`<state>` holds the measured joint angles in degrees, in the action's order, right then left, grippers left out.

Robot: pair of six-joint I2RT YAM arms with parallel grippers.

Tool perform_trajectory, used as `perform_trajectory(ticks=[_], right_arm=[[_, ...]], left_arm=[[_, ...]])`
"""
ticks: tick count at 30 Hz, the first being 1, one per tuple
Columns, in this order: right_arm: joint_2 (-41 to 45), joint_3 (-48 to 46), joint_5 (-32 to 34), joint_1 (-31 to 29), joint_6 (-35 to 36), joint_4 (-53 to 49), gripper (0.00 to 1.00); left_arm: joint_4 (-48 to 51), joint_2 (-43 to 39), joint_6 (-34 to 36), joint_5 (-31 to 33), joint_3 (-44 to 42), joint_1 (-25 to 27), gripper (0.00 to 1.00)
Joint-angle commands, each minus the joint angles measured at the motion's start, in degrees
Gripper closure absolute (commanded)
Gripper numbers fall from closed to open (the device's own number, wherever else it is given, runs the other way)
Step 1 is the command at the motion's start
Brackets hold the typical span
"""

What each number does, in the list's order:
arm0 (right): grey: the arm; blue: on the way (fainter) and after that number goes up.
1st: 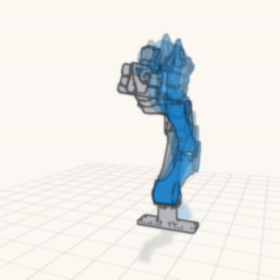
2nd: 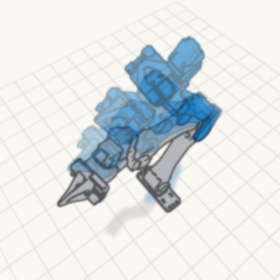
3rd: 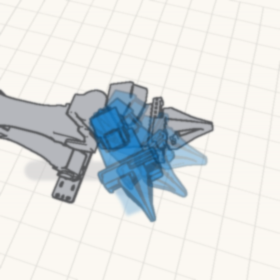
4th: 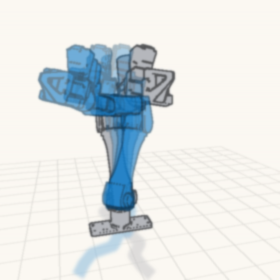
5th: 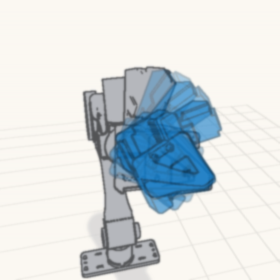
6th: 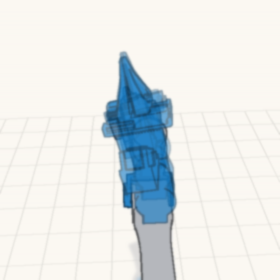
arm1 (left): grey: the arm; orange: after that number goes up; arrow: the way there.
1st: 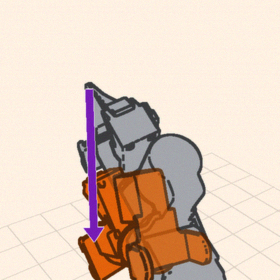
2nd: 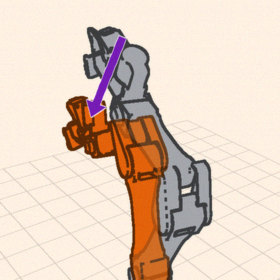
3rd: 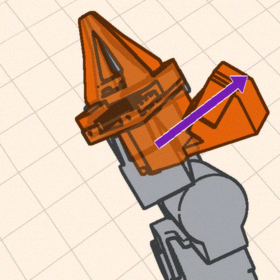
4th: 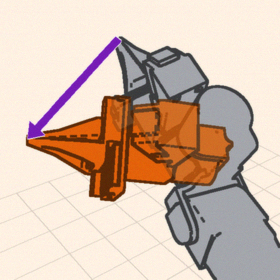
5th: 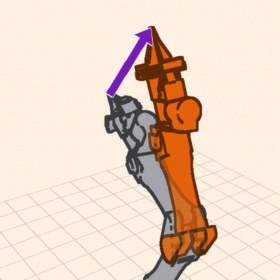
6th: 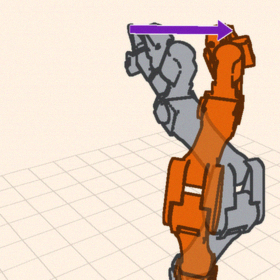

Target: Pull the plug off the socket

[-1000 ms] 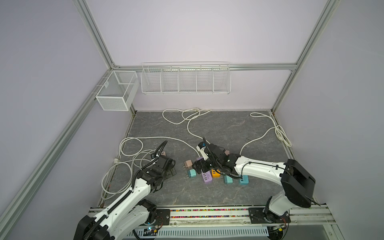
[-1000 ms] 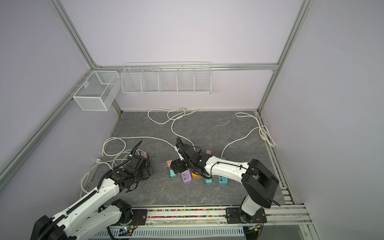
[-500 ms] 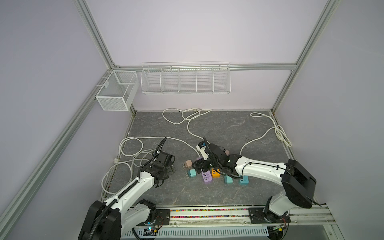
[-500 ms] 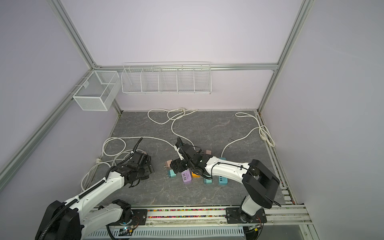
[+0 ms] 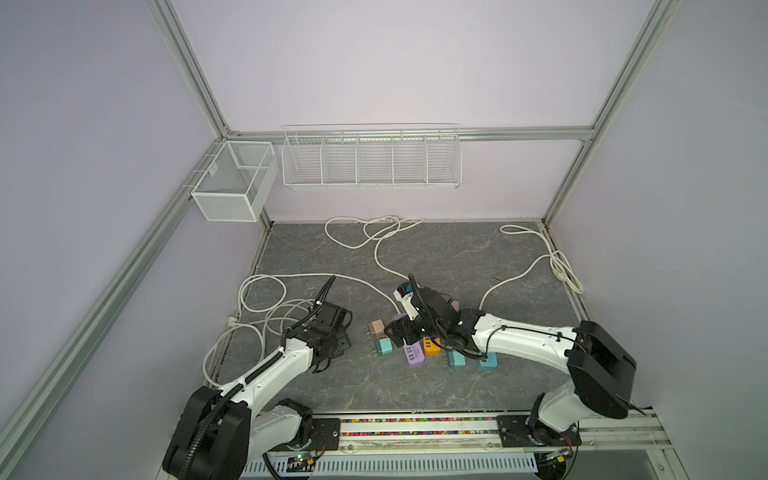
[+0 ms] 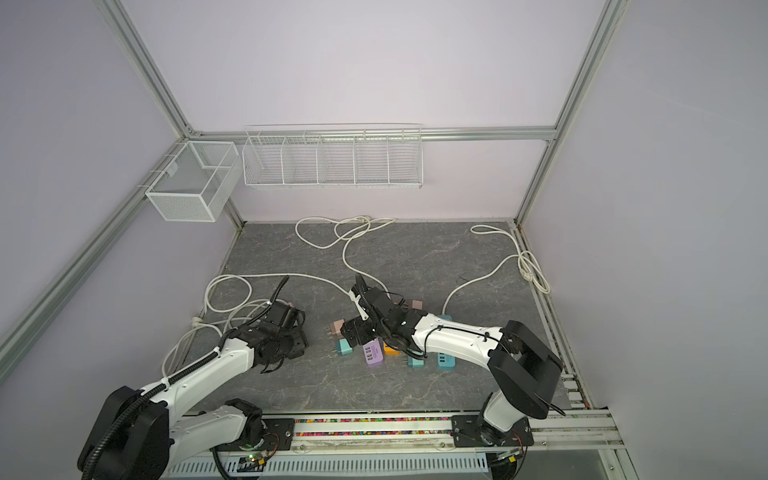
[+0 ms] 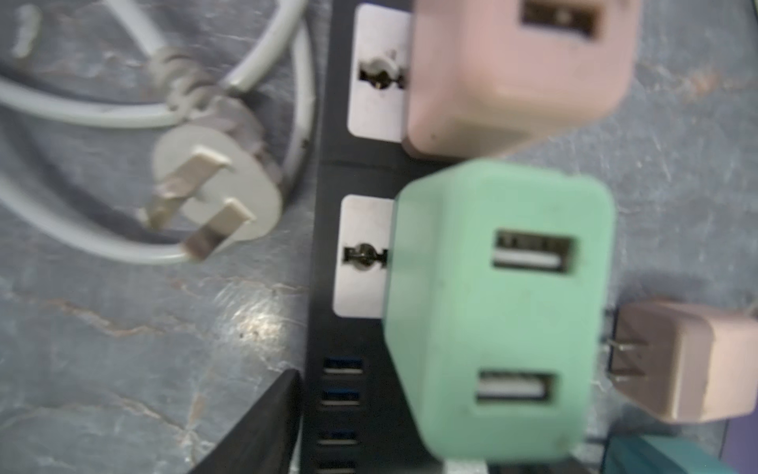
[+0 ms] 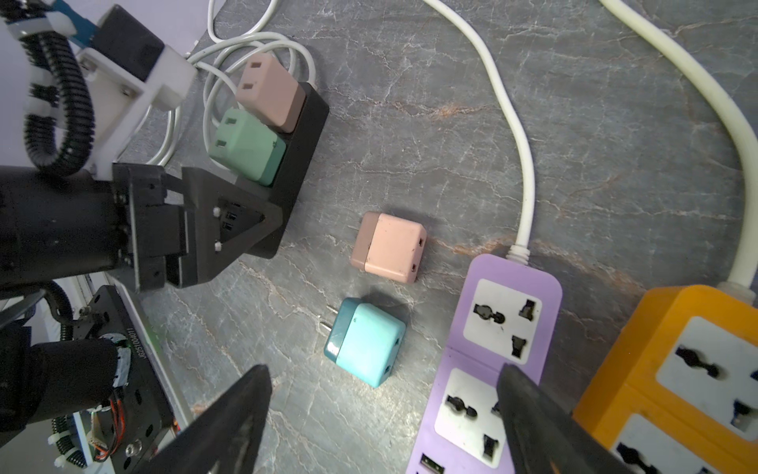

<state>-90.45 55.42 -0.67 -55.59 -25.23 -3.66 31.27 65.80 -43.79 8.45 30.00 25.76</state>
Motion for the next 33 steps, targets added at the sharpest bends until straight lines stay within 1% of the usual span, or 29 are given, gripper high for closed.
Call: perform_trajectory(ticks=[1,6,9,13,17,19,26,31,33], right_arm=[[1.98,-1.48,0.99,0.05,0.45,0.70,0.11],[2.19,-1.62,0.74,-0.01,0.36,0.81,0.11],[2.27,-1.72,0.67,-0.01,0.36,0.72,0.11],[2.45,-1.90,0.84,0.01,0.24,0.64,0.11],[2.67,-1.98,1.14,-0.06,0.18,0.55,0.11],[2.83,-1.98,1.19,-0.08,0.18,0.48,0.11],[2.95,-2.10,1.54,-0.08,0.19,-0.01,0.11],[2.87,-1.90,1.62,-0.08,0.05,0.01,0.11],[2.83,-1.81,1.70,-0.06,-0.14,-0.03,0.11]], left_arm=[[-2.28,-0.13,0.37,-2.61,1.05,-0.18,0.38],[-4.18,0.45,0.61,-4.71,0.24,-0.17,0.46],[-3.77,1.04,0.89,-4.67,0.50,0.53,0.51],[-2.85,1.83,0.77,-4.10,0.76,1.83,0.52],[-0.60,2.57,0.12,-1.64,2.09,4.80,0.54],[0.46,2.47,-0.54,-1.53,2.73,5.99,0.54],[2.41,-1.02,-4.34,-2.74,1.20,10.18,0.53],[2.99,-2.79,-7.57,-2.87,-0.11,14.14,0.53],[3.09,-3.63,-9.16,-2.44,-0.12,16.51,0.53]])
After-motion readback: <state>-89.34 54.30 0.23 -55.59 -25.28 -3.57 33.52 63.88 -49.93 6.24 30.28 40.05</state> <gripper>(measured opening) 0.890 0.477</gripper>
